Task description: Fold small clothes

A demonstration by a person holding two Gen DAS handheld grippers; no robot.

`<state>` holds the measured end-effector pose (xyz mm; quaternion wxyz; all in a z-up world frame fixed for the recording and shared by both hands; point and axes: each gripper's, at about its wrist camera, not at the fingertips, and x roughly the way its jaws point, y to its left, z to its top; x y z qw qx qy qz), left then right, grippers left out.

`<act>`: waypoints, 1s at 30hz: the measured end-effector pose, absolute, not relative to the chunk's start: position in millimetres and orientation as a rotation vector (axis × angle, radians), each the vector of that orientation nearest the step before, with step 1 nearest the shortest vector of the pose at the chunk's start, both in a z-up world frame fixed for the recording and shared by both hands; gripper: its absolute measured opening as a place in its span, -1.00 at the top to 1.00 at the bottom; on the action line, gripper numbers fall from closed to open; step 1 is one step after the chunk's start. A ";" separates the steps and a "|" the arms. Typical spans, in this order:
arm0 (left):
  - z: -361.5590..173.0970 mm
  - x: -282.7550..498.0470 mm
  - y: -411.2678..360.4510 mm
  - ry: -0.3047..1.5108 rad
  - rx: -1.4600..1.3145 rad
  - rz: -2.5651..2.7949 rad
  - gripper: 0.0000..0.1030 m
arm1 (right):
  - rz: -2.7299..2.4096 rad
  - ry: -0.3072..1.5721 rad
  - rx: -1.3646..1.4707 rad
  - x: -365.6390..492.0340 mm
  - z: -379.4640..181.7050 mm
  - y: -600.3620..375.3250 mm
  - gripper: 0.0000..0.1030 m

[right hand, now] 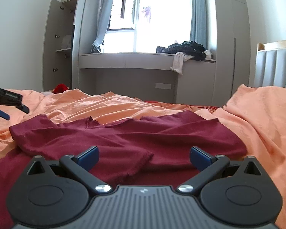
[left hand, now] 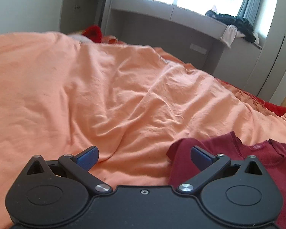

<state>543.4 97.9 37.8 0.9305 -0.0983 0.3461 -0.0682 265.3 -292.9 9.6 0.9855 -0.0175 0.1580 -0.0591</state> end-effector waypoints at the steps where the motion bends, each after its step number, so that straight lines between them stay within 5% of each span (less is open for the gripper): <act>1: 34.5 551.2 96.1 0.725 -0.210 -0.145 -0.98 | -0.121 0.325 -0.042 270.4 8.5 -291.5 -0.99; 8: 4.5 590.9 98.0 0.845 -0.286 -0.184 -0.65 | -0.152 0.367 -0.046 285.2 -17.2 -286.7 -0.99; 16: -1.5 589.8 104.9 0.856 -0.456 -0.353 -0.61 | -0.158 0.336 -0.002 282.4 -38.3 -290.9 -0.99; 18: -2.7 589.4 100.8 0.871 -0.447 -0.363 -0.48 | -0.159 0.334 0.002 282.2 -39.8 -291.8 -0.99; 23: -10.8 591.5 92.9 0.935 -0.430 -0.393 0.62 | -0.158 0.332 0.009 281.7 -41.0 -293.0 -0.99; 30: 12.8 562.3 83.8 0.760 -0.338 -0.319 0.77 | -0.153 0.332 0.018 282.0 -41.5 -294.3 -0.99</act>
